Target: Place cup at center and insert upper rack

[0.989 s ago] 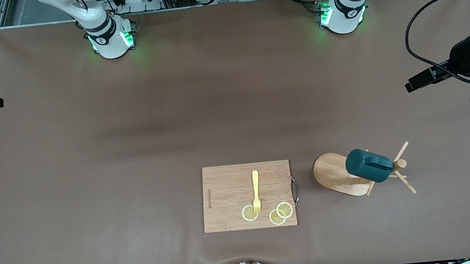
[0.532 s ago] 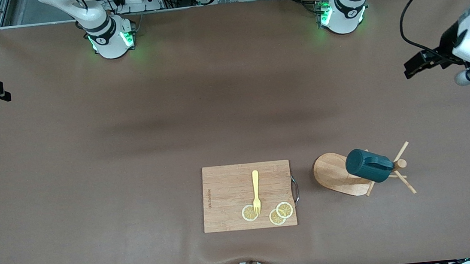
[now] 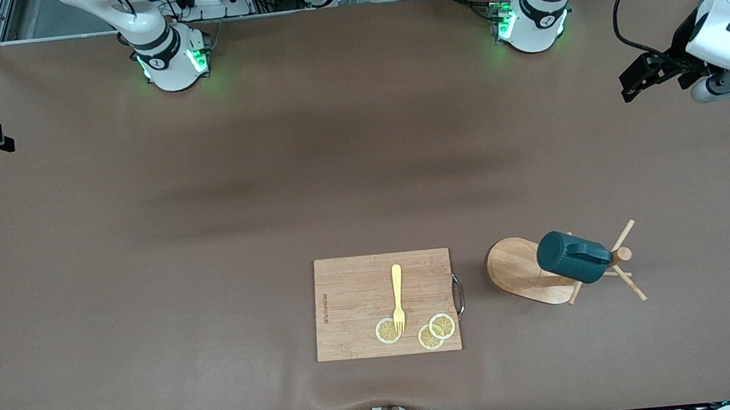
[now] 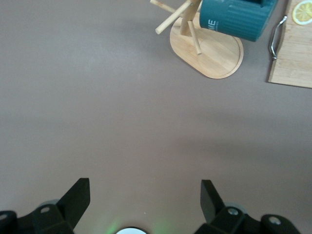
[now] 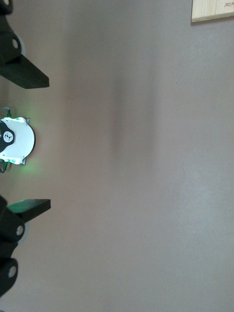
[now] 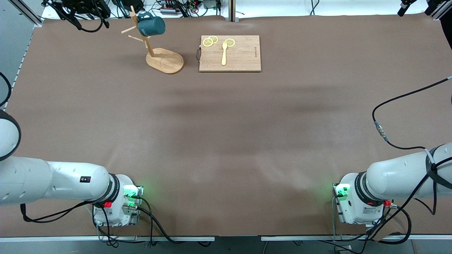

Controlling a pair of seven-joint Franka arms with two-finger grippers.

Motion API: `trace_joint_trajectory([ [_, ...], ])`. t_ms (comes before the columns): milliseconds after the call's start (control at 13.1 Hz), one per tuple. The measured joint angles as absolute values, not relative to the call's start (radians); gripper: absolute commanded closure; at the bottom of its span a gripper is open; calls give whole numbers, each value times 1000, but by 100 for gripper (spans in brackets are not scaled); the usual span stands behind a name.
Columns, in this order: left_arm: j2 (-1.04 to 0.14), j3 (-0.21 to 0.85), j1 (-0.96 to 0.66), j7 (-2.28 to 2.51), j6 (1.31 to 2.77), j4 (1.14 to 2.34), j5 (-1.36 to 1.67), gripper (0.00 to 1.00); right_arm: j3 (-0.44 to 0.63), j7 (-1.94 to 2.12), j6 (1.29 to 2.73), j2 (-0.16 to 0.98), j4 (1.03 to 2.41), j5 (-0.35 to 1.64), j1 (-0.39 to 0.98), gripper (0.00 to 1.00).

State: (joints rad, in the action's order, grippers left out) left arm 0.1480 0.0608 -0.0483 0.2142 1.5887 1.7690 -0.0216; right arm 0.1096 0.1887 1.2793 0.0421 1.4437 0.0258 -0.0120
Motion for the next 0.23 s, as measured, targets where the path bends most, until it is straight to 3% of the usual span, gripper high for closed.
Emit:
trace_joint_trajectory([
  [228, 153, 60, -43, 199, 1599, 1755, -22, 0, 109, 189, 1279, 10, 1458, 26, -12, 0],
])
